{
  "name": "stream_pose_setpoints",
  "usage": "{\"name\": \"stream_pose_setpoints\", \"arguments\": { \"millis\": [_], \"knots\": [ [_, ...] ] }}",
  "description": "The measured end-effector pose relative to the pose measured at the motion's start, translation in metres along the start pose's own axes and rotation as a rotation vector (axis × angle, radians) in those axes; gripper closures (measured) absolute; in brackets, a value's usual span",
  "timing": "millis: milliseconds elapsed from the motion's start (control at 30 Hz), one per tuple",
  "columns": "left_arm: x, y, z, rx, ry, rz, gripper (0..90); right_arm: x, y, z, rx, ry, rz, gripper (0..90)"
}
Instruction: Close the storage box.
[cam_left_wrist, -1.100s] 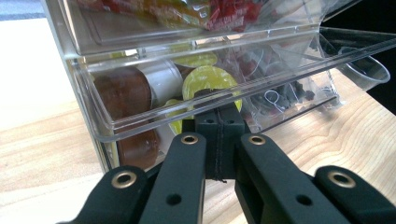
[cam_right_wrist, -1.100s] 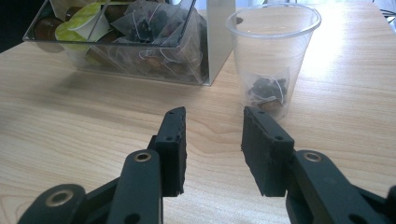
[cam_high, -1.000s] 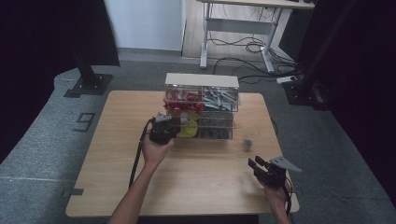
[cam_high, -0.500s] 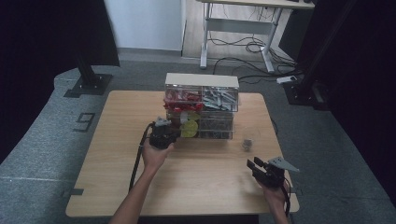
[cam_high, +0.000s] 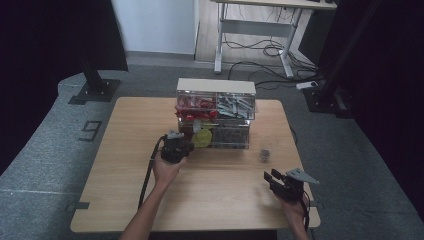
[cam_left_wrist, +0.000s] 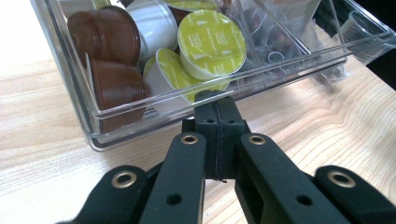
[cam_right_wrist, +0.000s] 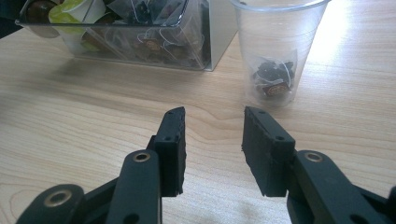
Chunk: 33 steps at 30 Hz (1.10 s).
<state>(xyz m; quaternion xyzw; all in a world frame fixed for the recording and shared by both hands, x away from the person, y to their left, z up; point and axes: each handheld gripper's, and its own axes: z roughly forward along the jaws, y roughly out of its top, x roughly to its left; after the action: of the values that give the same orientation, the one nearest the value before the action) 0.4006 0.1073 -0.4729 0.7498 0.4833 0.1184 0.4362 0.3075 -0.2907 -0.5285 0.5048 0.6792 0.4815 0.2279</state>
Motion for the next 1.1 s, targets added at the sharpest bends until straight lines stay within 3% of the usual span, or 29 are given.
{"name": "stream_pose_setpoints", "arguments": {
  "millis": [867, 1100],
  "knots": [
    [0.007, -0.013, 0.013, 0.055, 0.003, -0.020, 90.0, 0.003, -0.001, 0.002, 0.015, 0.009, -0.008, 59.1],
    [0.006, -0.014, 0.014, 0.048, 0.002, -0.025, 90.0, 0.003, -0.002, 0.004, 0.017, 0.008, -0.010, 59.0]
  ]
}}
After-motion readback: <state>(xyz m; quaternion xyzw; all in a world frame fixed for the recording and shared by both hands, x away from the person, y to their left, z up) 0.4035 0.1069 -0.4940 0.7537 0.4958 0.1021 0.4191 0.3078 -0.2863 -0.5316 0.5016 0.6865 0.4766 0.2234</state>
